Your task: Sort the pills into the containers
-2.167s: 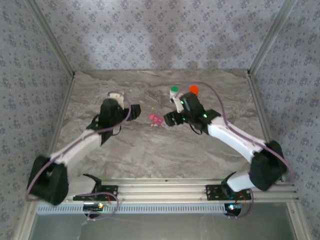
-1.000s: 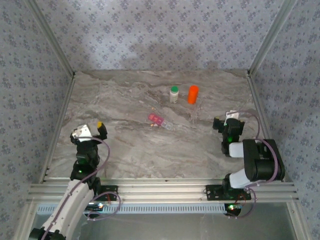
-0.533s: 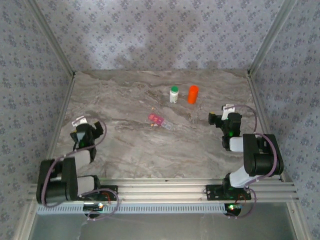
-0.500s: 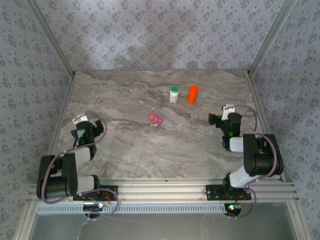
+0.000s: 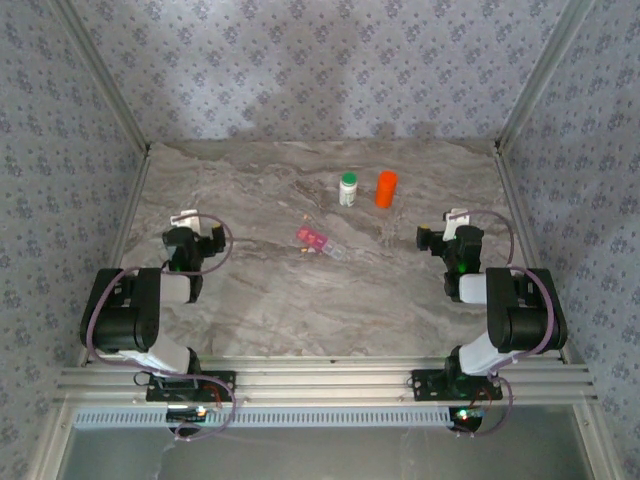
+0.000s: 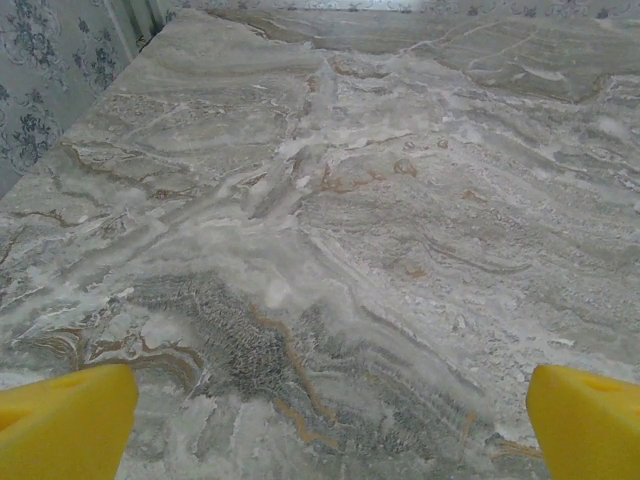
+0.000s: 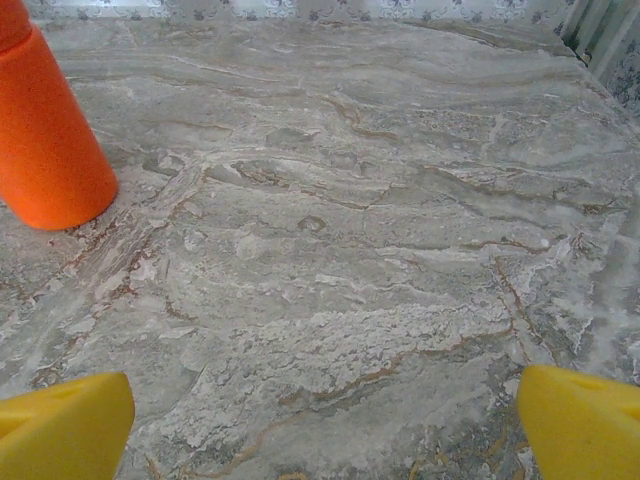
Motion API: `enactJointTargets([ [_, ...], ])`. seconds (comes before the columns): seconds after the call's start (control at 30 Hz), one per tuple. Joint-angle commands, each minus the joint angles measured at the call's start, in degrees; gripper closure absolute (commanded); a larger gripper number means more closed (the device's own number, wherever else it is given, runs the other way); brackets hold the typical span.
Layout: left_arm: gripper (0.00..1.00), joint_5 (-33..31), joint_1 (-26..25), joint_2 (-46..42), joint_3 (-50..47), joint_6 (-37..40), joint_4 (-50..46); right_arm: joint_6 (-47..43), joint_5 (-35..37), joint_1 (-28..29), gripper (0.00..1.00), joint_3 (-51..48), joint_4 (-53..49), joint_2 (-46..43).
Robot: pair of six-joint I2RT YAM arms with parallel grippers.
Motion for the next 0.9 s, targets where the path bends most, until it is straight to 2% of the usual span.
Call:
enactJointTargets([
  [0.0,0.01,2.03,0.69,-0.4,1.05,1.12,-0.63,0.55,-0.7,-0.26,0.0,0.35,-0.81,-0.38],
  [0.87,0.01,2.59,0.9,-0.42,1.22,0.97,-0.81,0.59,-0.85,-0.39,0.0,0.33,-0.81,-0.35],
])
